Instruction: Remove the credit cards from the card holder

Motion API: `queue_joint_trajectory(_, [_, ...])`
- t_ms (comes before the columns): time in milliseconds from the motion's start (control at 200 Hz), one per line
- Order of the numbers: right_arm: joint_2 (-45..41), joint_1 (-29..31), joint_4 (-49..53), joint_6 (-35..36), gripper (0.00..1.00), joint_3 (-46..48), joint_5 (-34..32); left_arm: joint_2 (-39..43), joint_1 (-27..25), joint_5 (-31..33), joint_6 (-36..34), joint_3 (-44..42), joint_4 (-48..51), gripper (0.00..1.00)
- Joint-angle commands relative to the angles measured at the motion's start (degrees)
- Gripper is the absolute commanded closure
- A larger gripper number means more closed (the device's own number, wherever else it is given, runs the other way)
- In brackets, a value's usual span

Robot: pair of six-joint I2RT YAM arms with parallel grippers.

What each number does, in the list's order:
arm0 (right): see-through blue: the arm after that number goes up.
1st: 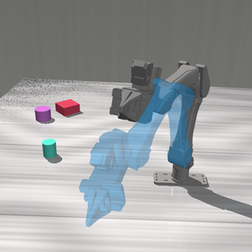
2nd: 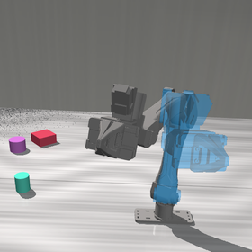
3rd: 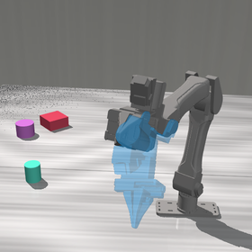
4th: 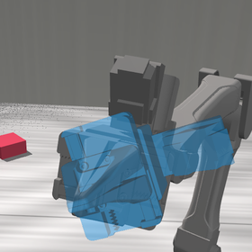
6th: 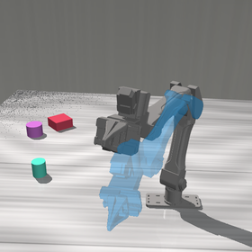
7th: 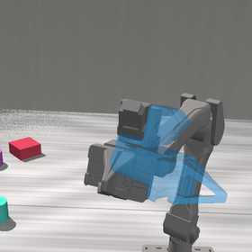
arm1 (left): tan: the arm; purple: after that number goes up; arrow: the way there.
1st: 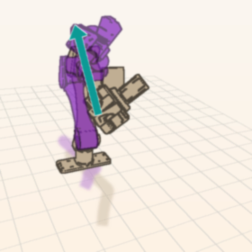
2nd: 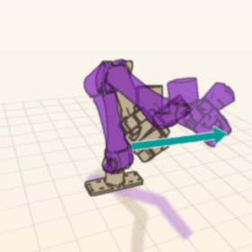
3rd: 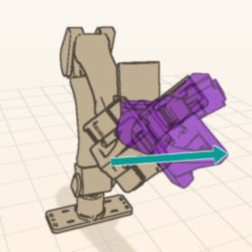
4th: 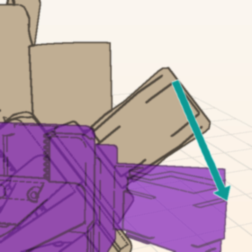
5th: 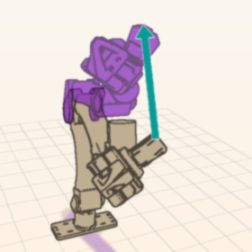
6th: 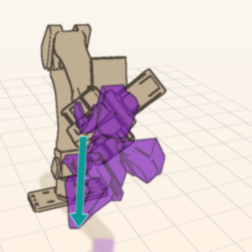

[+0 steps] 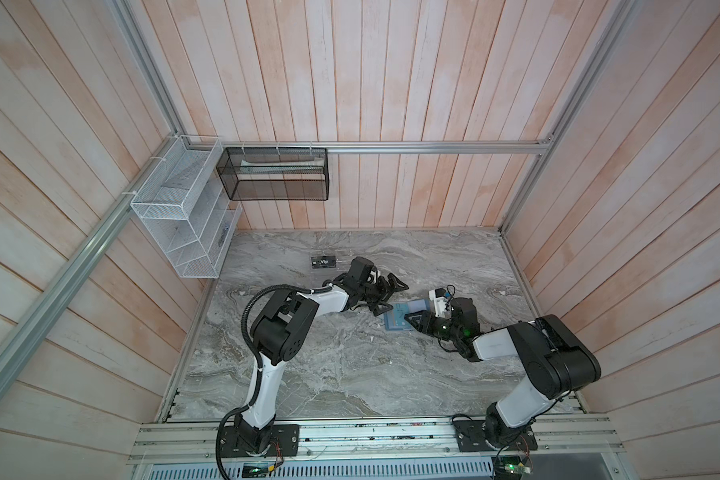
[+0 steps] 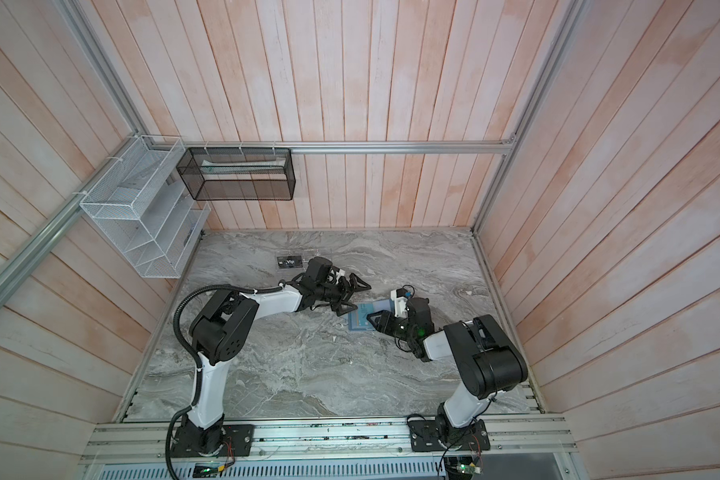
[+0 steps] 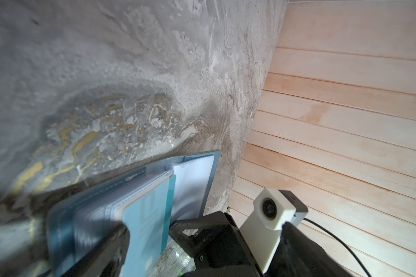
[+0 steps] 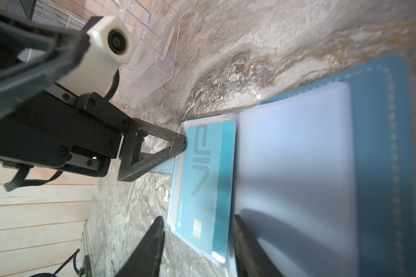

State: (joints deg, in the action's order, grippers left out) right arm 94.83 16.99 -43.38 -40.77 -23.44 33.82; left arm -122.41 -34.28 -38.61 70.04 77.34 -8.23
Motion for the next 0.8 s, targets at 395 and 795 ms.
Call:
queue_joint_trajectory(395, [4.53, -2.05, -8.82, -3.99, 0.58, 1.75, 4.25, 1.12, -0.08, 0.2, -1.01, -6.09, -2.92, 0.0])
queue_joint_trajectory(795, [9.4, -2.05, -13.26, -6.27, 0.63, 2.36, 5.88, 1.35, -0.08, 0.03, -0.55, -9.2, -4.86, 0.0])
